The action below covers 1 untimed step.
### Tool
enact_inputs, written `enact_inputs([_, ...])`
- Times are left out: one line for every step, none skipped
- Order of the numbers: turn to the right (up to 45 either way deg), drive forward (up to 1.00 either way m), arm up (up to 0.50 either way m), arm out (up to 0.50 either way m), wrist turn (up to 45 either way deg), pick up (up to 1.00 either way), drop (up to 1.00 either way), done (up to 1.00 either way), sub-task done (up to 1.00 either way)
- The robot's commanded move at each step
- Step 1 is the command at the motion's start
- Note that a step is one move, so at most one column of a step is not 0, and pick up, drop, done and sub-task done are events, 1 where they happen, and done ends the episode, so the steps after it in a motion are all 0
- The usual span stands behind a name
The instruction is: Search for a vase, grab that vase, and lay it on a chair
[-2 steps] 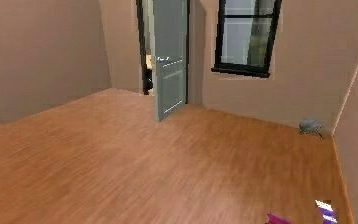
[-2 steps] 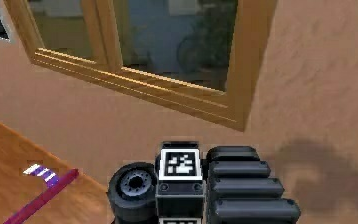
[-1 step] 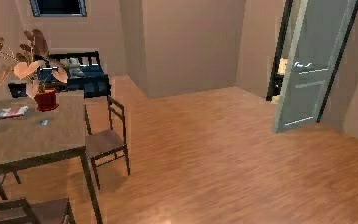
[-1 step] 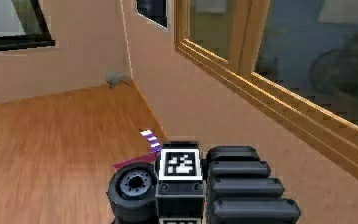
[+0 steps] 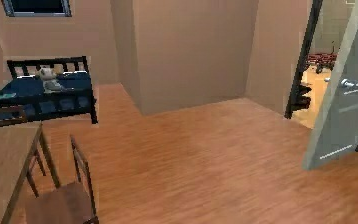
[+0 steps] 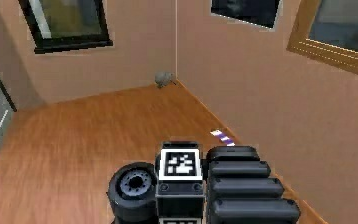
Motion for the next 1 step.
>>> enact_inputs([45.0,0.0,0.0,0.0,0.0,0.0,0.0,0.0,0.0])
